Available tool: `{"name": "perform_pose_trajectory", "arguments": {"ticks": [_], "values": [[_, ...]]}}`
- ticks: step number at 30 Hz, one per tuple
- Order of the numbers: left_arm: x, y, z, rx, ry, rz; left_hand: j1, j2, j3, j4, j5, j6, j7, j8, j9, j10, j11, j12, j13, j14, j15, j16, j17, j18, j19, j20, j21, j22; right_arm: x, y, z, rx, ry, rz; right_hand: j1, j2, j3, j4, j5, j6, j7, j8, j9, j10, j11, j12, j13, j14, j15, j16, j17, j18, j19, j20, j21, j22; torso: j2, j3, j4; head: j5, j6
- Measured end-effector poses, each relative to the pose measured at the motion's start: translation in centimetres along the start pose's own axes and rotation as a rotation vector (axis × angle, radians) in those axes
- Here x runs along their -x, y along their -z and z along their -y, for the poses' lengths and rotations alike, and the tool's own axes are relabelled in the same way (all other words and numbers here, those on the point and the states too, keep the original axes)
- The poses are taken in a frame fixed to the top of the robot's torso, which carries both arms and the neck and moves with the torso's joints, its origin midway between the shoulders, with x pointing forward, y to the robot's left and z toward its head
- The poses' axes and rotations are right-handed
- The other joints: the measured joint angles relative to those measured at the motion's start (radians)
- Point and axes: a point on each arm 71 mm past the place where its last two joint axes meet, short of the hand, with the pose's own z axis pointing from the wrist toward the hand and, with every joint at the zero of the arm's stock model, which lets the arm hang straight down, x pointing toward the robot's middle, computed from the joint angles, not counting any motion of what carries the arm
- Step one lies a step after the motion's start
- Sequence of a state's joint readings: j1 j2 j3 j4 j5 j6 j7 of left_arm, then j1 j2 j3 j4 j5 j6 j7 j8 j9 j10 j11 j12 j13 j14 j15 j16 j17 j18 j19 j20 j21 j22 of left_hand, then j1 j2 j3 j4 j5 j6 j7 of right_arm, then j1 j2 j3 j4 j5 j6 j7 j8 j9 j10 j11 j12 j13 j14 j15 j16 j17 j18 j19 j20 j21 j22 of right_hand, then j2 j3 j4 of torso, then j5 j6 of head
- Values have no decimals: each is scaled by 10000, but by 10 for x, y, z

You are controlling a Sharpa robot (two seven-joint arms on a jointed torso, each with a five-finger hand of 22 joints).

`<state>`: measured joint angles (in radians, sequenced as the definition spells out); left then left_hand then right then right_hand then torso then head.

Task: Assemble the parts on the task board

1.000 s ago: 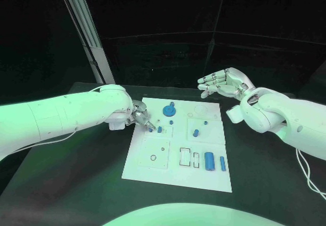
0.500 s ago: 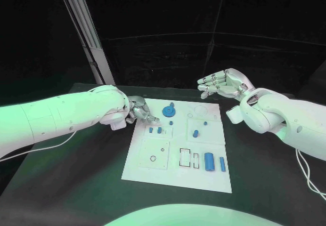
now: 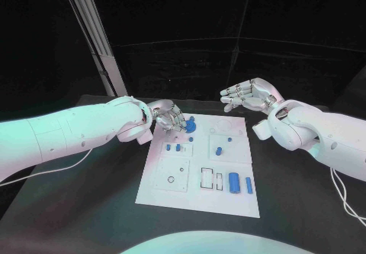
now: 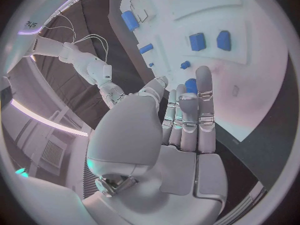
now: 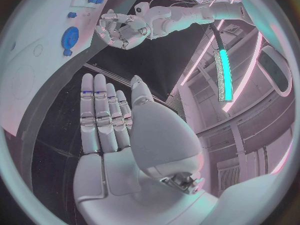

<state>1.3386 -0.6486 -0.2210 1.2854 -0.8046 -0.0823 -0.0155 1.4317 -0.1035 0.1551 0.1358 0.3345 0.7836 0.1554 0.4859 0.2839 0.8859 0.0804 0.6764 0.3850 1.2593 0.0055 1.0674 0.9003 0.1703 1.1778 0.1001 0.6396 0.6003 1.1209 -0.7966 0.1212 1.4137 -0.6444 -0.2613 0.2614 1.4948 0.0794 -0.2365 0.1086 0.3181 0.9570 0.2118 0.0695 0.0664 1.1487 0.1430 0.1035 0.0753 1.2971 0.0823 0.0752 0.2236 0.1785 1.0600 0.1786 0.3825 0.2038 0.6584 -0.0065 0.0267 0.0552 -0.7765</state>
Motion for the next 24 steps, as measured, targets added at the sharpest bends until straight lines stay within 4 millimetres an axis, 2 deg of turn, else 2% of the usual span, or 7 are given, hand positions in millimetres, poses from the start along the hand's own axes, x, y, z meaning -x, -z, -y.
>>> {"name": "perform_pose_trajectory", "arguments": {"ticks": [2, 6, 10, 13, 18, 20, 24], "values": [[-3, -4, 6, -463, -365, 165, 269, -159, 445, -224, -544, 270, -1, -465, -414, 13, 14, -520, -557, -38, 38, -53, -180, 0, 0, 0, -69, -59, 0, 0, 0, 3, -3, -4, 0, 0, 0, 0, 0, 0, 0, 0, 0, 0, 0, 0, 0, 0, 0, 0, 0, 1, 0, 0, 0, 0, 3, 0, -6, -32, 20], [-11, -10, 13, -1154, -1260, 338, 260, -336, 674, -404, -939, 534, -32, -850, -773, 57, 57, -978, -1061, 39, 21, 128, -89, 1, 72, 64, -75, -68, -1, 0, 0, 6, -6, -8, -31, 31, 0, 0, 0, -35, 36, 0, 0, 0, 0, 0, 0, -38, -38, 0, -4, 0, 0, 0, 0, 1, 3, 0, -13, -81, 38], [-20, -17, 17, -1607, -2294, 346, 51, -544, 738, -469, -1290, 755, -71, -1222, -1105, 150, 35, -1327, -1513, 884, 11, 1154, 941, 0, 583, 45, 153, 17, -1, 0, 0, 8, -8, -9, -53, 54, 0, 0, 0, -36, 36, 0, 0, 0, 0, 0, 0, -38, -38, 0, -8, 0, 0, 0, 0, 1, 3, -1, -13, -129, 56], [-25, -23, 19, -1772, -2973, 299, -3, -598, 777, -508, -1332, 879, -90, -1439, -1292, 186, 71, -1527, -1788, 1386, -18, 1885, 1738, -1, 923, 22, 389, 151, -1, -1, 0, 13, -12, -15, -53, 53, 0, 0, 0, -36, 36, 0, 0, 0, 0, 0, 0, -37, -37, 0, -8, 0, 0, 0, 0, 1, 4, -5, -13, -145, 68], [-30, -28, 19, -1858, -3916, 203, -101, -608, 834, -637, -1401, 1237, -131, -1718, -1540, 379, 23, -1770, -2169, 2009, -74, 2970, 3046, -26, 1826, -34, 2142, 1850, -2, -1, -1, 20, -12, -24, -53, 53, 0, 0, 0, -36, 36, 0, 0, 0, 0, 0, -2, -38, -37, 0, -7, 0, 0, 0, 0, -8, 8, -6, -13, -152, 70], [-31, -30, 18, -1866, -4245, 157, -109, -596, 854, -673, -1401, 1341, -161, -1785, -1621, 417, -17, -1849, -2307, 2024, -88, 3226, 3357, -165, 2073, -55, 2738, 2448, -2, -1, -1, 24, -1, -28, -53, 53, 0, 0, 0, -35, 36, 0, 0, 0, 0, 0, -8, -37, -37, 0, -7, 0, 0, 0, 0, -7, 10, -7, -13, -158, 61], [-34, -33, 19, -1867, -4710, 42, -152, -553, 907, -726, -1401, 1518, -196, -1868, -1706, 507, -1, -1967, -2471, 2024, -89, 3351, 3540, -178, 2260, -76, 3266, 2991, -2, -1, -1, 31, 18, -35, -53, 53, 0, 0, 0, -35, 36, 0, 0, 0, 0, 0, -7, -37, -37, 0, -7, 0, 0, 0, 0, -7, 10, -7, -12, -175, 57]]}}
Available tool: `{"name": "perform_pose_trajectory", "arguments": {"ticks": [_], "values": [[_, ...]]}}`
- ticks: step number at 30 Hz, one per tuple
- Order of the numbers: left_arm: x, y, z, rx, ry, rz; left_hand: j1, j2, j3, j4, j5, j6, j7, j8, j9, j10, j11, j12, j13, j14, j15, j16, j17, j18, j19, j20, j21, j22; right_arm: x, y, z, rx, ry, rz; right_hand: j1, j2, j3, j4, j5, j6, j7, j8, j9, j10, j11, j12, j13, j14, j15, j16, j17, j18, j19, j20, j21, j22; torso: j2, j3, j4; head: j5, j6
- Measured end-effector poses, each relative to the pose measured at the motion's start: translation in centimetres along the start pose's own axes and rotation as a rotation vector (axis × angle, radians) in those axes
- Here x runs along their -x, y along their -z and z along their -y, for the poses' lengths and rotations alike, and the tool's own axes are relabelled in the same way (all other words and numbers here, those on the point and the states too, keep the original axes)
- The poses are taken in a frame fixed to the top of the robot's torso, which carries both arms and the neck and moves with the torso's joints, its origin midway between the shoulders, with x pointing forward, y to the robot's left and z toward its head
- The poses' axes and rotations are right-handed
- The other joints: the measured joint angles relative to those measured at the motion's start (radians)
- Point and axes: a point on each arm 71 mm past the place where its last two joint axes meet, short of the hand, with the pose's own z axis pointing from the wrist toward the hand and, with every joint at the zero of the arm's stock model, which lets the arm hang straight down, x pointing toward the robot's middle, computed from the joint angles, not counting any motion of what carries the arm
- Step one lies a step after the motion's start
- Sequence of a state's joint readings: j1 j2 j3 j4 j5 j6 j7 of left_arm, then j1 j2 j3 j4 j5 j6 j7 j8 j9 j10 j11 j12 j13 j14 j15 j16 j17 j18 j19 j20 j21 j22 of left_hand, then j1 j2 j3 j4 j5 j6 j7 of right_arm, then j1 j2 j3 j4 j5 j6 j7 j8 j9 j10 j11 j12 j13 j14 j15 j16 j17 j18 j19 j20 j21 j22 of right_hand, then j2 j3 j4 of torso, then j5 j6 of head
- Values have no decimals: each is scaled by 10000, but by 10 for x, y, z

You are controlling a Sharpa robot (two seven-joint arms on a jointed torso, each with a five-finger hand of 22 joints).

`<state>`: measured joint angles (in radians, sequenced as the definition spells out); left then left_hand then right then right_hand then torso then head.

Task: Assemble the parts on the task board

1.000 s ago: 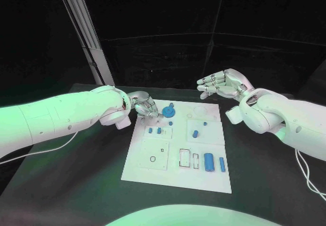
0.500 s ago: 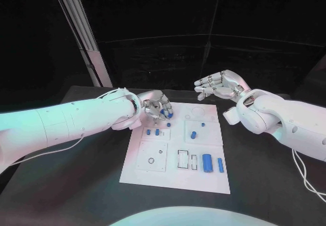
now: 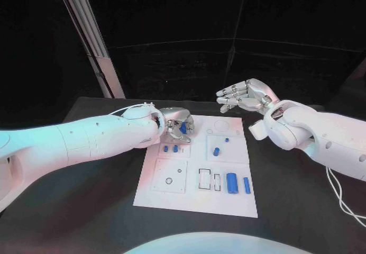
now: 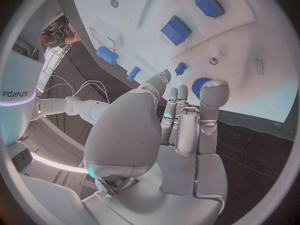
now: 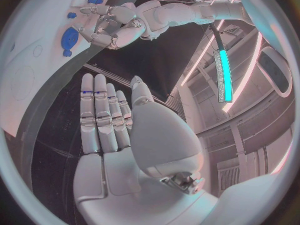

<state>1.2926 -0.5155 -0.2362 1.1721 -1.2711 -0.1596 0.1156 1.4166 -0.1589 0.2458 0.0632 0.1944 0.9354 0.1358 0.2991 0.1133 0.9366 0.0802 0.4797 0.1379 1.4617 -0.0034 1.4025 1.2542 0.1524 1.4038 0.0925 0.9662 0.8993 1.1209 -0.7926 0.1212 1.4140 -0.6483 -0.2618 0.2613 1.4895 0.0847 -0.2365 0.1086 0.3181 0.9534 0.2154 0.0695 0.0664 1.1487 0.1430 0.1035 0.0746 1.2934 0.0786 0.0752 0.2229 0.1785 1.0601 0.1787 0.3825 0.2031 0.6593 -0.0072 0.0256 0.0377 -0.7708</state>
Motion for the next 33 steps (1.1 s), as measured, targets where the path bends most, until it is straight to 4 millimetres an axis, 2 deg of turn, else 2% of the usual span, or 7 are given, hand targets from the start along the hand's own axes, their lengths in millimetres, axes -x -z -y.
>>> {"name": "perform_pose_trajectory", "arguments": {"ticks": [1, 15, 17, 18, 26, 33], "values": [[0, -1, 0, 2, -83, -39, 0, 0, 0, 0, 0, 12, 15, 0, -14, 37, -1, 0, -28, 0, 0, 34, 26, -137, 15, -14, 88, 95, 0, 0, 0, 3, 3, -3, 0, 0, 0, 0, 0, 0, 0, 0, 0, 0, 0, 0, 0, 0, 0, 0, 0, 1, 0, 0, 0, 0, -1, -1, 1, -3, -1], [-8, -8, -1, 326, -741, -672, -38, 38, 230, -218, 0, 351, -38, -128, -139, 322, -71, -214, -307, 34, -35, 103, 8, -136, 282, -67, 858, 921, -2, -1, -1, 33, 20, -35, 0, 0, 0, 0, 50, 0, 0, 0, 0, 0, 0, 0, 1, 0, 0, 0, 1, 0, 0, 0, 0, 1, -11, 7, 7, 3, -19], [-9, -9, 0, 342, -773, -738, -70, 70, 320, -231, 0, 389, -75, -127, -157, 404, -65, -229, -340, 34, -35, 103, -23, -164, 282, -67, 925, 990, -2, -1, -1, 36, 19, -38, 0, -1, 0, 0, 50, 0, 0, 0, 0, 0, 0, 0, 1, 0, 0, 0, 1, 0, 0, 0, 0, 1, -11, 7, 7, -7, -20], [-9, -10, 0, 352, -785, -764, -74, 85, 332, -243, 0, 437, -57, -146, -166, 428, -72, -235, -360, 34, -35, 103, -30, -281, 282, -67, 942, 1019, -2, -1, -1, 38, 19, -40, 0, -1, 0, 0, 50, 0, -1, 0, 0, 0, 0, 0, 1, 0, 0, 0, 1, 0, 0, 0, 0, 1, -11, 7, 7, -9, -20], [-11, -13, 1, 430, -865, -851, -26, 132, 515, -288, 0, 510, -56, -188, -210, 555, -123, -346, -453, 34, -35, 102, -73, -285, 316, -101, 1093, 1193, -3, -1, -1, 49, 15, -51, 1, -1, 0, 0, 50, 0, 0, 0, 0, 0, 0, 0, 2, 0, 0, 0, 1, 1, 0, 0, 0, 1, -11, 8, 10, -10, -32], [-11, -15, 2, 456, -902, -861, -71, 176, 594, -324, 0, 510, -56, -232, -238, 590, -88, -346, -485, 34, -35, 102, -94, -285, 316, -101, 1152, 1288, -3, -2, -1, 59, 11, -63, 1, -1, 0, 0, 50, 0, -1, 0, 0, 0, 0, 0, 2, 0, 0, 0, 2, 0, 0, 0, 0, 2, -12, 8, 12, -15, -41]]}}
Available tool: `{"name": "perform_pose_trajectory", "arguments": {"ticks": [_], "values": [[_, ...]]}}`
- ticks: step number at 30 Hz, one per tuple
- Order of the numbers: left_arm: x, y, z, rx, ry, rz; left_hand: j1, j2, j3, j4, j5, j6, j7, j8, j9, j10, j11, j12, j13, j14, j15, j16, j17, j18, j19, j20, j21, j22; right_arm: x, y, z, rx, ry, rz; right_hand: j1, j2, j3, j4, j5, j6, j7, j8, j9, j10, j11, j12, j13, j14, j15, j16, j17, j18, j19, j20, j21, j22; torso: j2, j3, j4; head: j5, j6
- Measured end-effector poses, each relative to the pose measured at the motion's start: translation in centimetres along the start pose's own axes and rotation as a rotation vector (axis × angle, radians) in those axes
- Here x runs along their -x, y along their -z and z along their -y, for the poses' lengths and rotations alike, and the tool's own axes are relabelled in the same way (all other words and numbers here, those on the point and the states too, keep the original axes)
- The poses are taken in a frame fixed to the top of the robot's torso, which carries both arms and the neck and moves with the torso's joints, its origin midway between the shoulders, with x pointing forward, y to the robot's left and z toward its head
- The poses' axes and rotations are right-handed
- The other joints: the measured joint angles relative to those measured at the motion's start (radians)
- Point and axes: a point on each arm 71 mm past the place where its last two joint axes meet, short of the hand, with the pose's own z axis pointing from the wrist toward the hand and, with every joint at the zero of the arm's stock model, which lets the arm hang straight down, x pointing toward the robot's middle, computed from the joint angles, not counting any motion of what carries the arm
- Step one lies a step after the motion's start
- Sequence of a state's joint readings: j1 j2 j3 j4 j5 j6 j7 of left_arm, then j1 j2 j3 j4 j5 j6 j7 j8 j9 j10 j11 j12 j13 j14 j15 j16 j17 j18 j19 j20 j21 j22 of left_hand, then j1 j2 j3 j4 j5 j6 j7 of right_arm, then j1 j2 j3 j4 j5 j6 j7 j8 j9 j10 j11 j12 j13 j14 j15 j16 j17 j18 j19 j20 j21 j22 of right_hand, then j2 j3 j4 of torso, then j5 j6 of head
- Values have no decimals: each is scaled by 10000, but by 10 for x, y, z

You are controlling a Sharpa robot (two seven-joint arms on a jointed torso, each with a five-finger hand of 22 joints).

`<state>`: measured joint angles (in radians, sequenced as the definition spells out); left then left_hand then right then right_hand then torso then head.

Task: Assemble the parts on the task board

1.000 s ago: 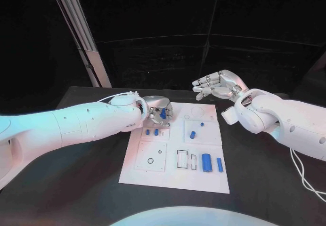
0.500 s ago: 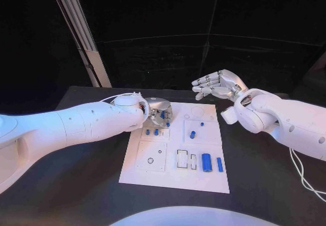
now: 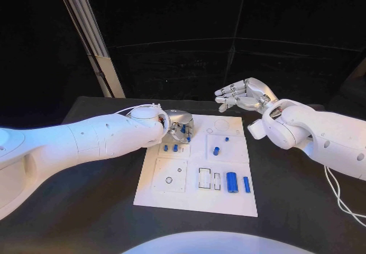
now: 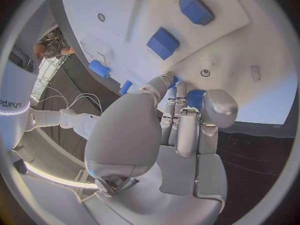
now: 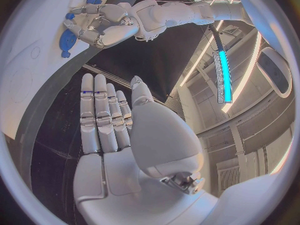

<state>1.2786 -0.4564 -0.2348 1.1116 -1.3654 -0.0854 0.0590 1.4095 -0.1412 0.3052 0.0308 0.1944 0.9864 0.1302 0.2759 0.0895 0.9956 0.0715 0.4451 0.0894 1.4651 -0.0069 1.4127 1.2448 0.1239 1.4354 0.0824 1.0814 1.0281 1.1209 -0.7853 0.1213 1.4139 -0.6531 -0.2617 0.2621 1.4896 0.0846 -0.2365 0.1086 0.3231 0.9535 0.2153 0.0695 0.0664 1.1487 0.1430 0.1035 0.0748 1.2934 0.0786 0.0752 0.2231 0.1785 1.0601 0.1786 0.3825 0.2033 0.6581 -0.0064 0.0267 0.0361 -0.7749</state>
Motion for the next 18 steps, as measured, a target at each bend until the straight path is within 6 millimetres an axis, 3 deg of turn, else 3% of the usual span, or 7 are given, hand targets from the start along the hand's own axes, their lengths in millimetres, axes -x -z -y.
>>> {"name": "perform_pose_trajectory", "arguments": {"ticks": [13, 18], "values": [[1, -3, 0, 102, -24, -91, -95, 95, 382, -84, 0, 364, -71, -83, -68, 459, -95, -193, -155, 1, -76, 0, -82, 1, 34, -34, 155, 195, -1, -1, 0, 12, -7, -15, 0, 0, 0, 0, 0, 0, 0, 0, 0, 0, 0, 0, -6, 0, 0, 0, 0, 0, 0, 0, -41, 1, -3, 1, 1, -10, -12], [1, -3, 0, 125, -31, -83, 49, 326, 722, -239, -56, 652, -101, -91, -80, 772, -161, -271, -187, 1, -149, 0, -107, 1, 72, -72, 291, 330, -1, -1, 0, 15, -9, -19, 0, 0, 0, 0, 0, 0, 0, 0, 0, 0, 0, 0, -7, 0, 0, 0, 0, 0, 0, 0, -41, 1, -6, 1, 1, -18, -12]]}}
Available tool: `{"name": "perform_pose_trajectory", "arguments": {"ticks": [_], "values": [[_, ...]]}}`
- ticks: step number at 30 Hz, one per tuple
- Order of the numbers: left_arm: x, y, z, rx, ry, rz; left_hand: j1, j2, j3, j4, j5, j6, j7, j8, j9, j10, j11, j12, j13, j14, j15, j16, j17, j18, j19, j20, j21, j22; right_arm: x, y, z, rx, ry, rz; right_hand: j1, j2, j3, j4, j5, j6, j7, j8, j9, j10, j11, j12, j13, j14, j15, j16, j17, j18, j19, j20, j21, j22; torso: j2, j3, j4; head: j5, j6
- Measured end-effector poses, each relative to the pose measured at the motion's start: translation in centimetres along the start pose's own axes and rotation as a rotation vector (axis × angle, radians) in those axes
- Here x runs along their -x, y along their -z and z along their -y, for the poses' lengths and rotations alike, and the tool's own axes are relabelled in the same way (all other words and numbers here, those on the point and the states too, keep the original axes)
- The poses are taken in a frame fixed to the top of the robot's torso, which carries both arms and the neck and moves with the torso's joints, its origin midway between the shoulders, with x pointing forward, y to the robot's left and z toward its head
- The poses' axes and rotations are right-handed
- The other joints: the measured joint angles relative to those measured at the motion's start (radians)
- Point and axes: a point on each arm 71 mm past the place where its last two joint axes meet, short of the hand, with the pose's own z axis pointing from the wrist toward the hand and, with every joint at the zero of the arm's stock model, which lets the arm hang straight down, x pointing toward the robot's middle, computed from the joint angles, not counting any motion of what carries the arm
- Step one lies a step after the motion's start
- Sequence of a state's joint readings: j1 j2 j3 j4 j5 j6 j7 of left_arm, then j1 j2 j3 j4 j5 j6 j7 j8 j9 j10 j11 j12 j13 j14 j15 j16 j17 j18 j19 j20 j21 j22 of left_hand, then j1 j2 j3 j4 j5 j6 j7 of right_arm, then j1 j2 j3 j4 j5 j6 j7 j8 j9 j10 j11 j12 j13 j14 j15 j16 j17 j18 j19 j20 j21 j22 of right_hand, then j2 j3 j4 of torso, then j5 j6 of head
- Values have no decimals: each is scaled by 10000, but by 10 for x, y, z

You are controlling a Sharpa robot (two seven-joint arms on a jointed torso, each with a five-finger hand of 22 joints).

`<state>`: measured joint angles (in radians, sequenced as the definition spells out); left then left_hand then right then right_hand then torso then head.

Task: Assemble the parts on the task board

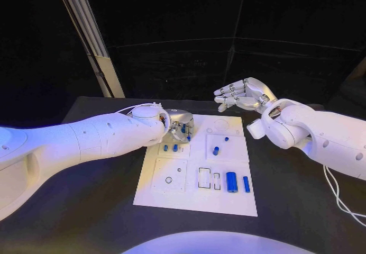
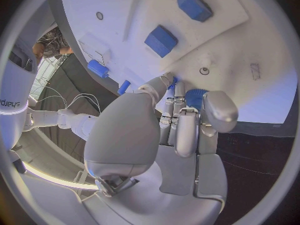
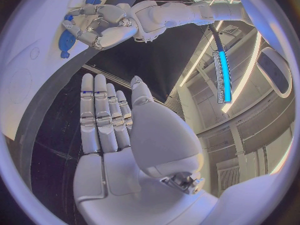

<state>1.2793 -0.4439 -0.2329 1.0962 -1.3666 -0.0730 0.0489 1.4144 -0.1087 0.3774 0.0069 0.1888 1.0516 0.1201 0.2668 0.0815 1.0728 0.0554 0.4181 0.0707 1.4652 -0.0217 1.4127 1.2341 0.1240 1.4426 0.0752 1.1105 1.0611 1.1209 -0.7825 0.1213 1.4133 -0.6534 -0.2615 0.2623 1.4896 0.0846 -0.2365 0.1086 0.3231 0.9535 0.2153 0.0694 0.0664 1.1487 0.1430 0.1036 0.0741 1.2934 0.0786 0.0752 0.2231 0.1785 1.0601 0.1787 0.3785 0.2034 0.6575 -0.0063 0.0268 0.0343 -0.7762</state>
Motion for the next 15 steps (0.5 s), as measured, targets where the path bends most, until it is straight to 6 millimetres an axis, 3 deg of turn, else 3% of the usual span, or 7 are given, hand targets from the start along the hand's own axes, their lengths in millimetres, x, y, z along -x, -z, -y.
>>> {"name": "perform_pose_trajectory", "arguments": {"ticks": [13, 15], "values": [[1, 13, -8, 28, 164, 479, 53, 55, 575, -331, -30, 206, 67, -117, -34, 285, 33, -347, -28, 0, 1, 0, -69, 1, 36, -36, 259, 315, 0, 0, 0, -1, 5, 7, 0, 0, 0, 0, 0, 0, 0, 0, 0, 0, 0, 0, 1, 0, 0, 0, 0, 0, 0, 0, 0, -4, -10, -6, 11, -30, 48], [5, 15, -7, -22, 264, 649, -7, 47, 603, -358, -30, 207, 67, -160, -33, 319, -1, -349, -35, 0, 1, 0, -87, -103, 36, -37, 318, 374, 0, 0, 0, -1, 6, 9, 0, 0, 0, 0, 0, 0, 0, 0, 0, 0, 0, 0, 1, 0, 0, 0, 0, 0, 0, 0, 0, -10, -10, -5, 11, -31, 59]]}}
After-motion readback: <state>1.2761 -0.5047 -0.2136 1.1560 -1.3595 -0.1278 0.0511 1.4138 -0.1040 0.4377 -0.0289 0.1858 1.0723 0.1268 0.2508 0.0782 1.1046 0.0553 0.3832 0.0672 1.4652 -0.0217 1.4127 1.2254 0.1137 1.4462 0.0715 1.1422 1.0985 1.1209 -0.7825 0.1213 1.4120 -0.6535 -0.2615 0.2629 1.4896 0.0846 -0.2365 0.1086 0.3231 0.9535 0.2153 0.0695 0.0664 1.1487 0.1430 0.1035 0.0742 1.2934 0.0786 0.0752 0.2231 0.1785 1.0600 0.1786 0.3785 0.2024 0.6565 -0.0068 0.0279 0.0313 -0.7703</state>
